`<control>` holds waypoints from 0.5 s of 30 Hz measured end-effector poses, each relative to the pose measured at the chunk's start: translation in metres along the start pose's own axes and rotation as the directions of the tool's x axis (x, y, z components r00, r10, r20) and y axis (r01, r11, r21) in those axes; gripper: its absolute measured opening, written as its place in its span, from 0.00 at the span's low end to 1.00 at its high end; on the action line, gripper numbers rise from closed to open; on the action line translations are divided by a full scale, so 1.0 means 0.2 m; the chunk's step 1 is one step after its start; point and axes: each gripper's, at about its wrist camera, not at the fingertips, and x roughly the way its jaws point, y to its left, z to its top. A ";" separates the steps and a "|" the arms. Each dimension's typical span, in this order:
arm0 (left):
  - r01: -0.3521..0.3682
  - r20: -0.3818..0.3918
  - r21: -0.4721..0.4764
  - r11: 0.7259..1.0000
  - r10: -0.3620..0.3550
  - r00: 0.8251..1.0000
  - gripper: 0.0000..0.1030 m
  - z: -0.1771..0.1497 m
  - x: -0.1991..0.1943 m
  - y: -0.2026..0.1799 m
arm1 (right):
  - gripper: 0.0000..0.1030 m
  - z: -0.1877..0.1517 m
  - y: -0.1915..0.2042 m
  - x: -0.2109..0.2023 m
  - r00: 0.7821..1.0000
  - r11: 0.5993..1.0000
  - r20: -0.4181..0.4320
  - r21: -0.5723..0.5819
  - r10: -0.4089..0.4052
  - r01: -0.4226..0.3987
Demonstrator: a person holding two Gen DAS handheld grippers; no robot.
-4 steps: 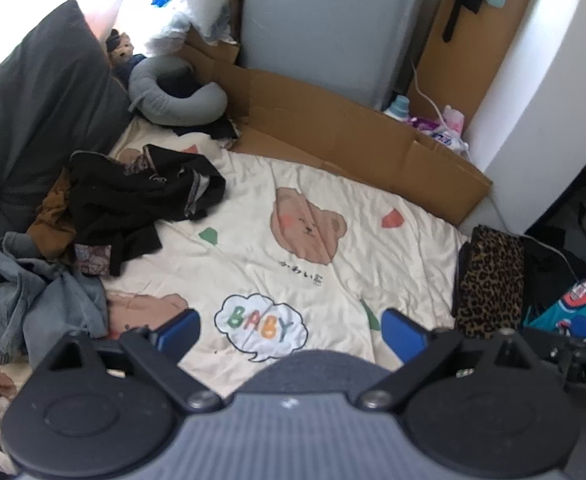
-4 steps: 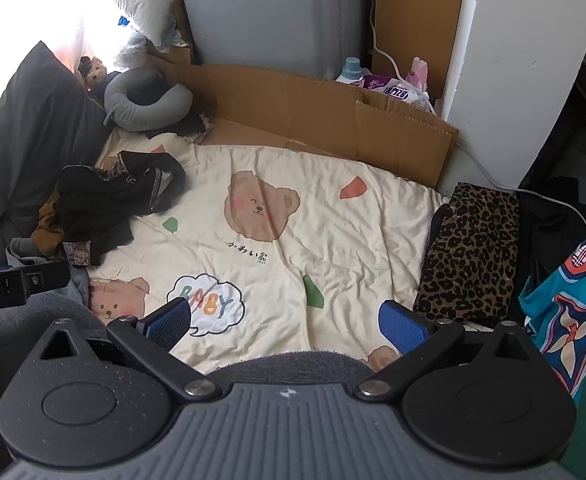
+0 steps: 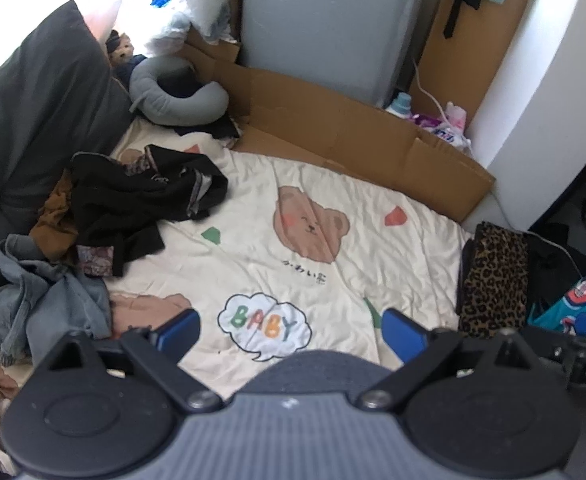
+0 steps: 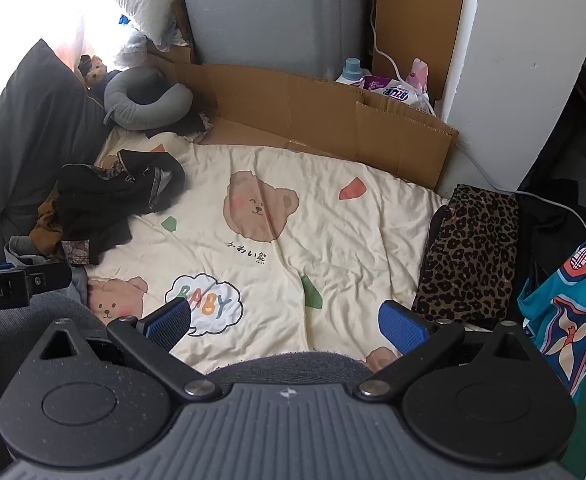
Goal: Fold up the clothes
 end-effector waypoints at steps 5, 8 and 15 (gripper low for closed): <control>0.003 0.001 0.007 1.000 -0.003 1.000 0.95 0.02 0.00 0.01 | 1.00 -0.01 0.00 0.02 1.000 1.000 0.004 -0.013 -0.005 0.005; -0.012 -0.008 0.016 1.000 0.012 1.000 0.95 0.05 0.04 -0.05 | 1.00 -0.01 0.01 0.03 1.000 1.000 0.007 -0.020 -0.008 0.008; -0.025 -0.008 0.010 1.000 0.025 1.000 0.95 0.06 0.06 -0.04 | 1.00 0.00 0.00 0.06 1.000 1.000 0.000 -0.023 -0.003 0.003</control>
